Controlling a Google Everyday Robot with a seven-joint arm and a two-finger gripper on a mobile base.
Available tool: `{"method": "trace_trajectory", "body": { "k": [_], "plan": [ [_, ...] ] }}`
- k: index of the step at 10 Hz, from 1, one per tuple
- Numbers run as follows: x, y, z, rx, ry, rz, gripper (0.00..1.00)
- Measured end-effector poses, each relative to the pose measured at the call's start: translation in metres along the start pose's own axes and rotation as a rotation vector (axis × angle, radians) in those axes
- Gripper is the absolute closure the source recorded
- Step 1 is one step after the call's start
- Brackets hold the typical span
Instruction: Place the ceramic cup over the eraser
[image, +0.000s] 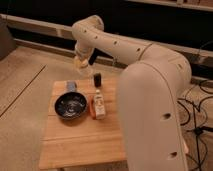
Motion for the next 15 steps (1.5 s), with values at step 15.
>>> {"method": "trace_trajectory", "body": {
  "k": [15],
  "plan": [
    [0.021, -0.086, -0.052, 0.109, -0.155, 0.035, 1.00]
  ]
}}
